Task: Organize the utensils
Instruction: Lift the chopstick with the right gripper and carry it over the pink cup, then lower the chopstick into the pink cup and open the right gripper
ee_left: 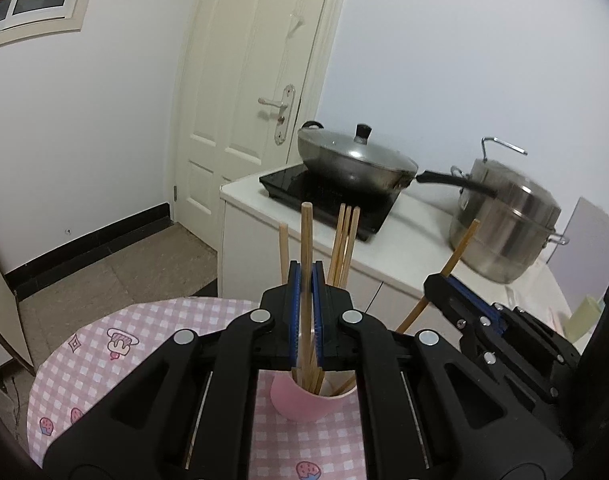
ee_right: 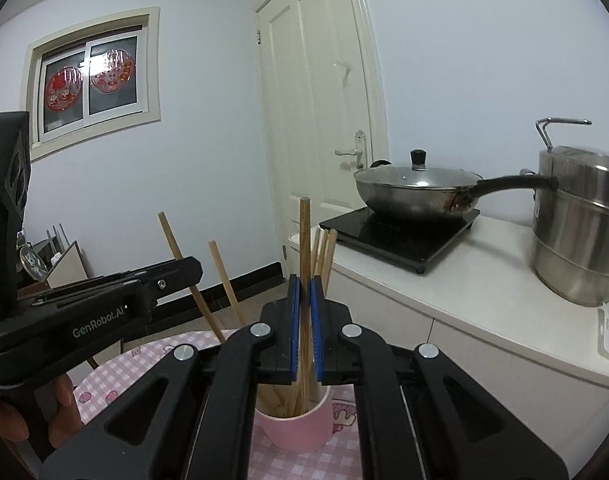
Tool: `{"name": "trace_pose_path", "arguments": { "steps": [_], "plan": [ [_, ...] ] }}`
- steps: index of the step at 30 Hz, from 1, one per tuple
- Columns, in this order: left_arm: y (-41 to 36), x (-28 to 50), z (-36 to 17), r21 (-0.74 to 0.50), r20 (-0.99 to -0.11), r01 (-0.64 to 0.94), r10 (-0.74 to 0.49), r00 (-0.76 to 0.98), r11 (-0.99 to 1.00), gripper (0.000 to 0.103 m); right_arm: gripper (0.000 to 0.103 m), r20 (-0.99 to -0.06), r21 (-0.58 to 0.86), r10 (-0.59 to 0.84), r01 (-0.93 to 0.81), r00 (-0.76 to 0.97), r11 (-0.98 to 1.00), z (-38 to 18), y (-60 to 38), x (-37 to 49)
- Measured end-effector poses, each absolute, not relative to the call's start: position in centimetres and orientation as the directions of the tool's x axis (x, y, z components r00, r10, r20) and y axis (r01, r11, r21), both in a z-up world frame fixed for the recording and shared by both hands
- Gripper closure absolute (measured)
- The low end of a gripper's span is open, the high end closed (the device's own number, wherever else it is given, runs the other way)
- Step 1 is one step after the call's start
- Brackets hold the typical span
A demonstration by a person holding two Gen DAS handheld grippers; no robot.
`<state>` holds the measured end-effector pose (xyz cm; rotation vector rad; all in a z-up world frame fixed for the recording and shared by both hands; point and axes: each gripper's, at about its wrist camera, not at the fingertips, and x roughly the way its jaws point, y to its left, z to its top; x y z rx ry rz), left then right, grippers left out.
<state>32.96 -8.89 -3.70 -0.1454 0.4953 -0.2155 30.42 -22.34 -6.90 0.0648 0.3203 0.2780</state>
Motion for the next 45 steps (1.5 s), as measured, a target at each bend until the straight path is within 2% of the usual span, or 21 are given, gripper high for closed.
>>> {"name": "trace_pose_path", "arguments": {
  "steps": [18, 28, 37, 40, 42, 45],
  "plan": [
    [-9.9, 32.6, -5.0, -0.116, -0.51, 0.19, -0.223, 0.831, 0.975, 0.097, 0.099, -0.347, 0.126, 0.271, -0.242, 0.898, 0.962, -9.7, -22.4, 30.1],
    [-9.9, 32.5, -5.5, -0.116, -0.572, 0.21, -0.238, 0.785, 0.971, 0.096, 0.098, -0.372, 0.14, 0.278, -0.242, 0.886, 0.96, -9.5, -22.5, 29.7],
    [-9.5, 31.3, -4.7, -0.113, -0.578, 0.21, -0.237, 0.781, 0.971, 0.096, 0.098, -0.379, 0.143, 0.274, -0.237, 0.884, 0.961, -9.1, -22.6, 28.5],
    [-9.2, 30.9, -4.5, -0.116, -0.582, 0.208, -0.236, 0.778, 0.971, 0.096, 0.092, -0.377, 0.146, 0.275, -0.237, 0.884, 0.961, -9.0, -22.6, 28.2],
    [-9.0, 30.3, -4.4, -0.12, -0.591, 0.211, -0.24, 0.77, 0.97, 0.096, 0.083, -0.373, 0.145, 0.273, -0.234, 0.887, 0.961, -8.7, -22.7, 27.6],
    [-8.5, 29.2, -4.0, -0.102, -0.592, 0.206, -0.226, 0.773, 0.973, 0.096, 0.078, -0.364, 0.144, 0.271, -0.234, 0.891, 0.962, -8.2, -22.9, 26.5]
  ]
}}
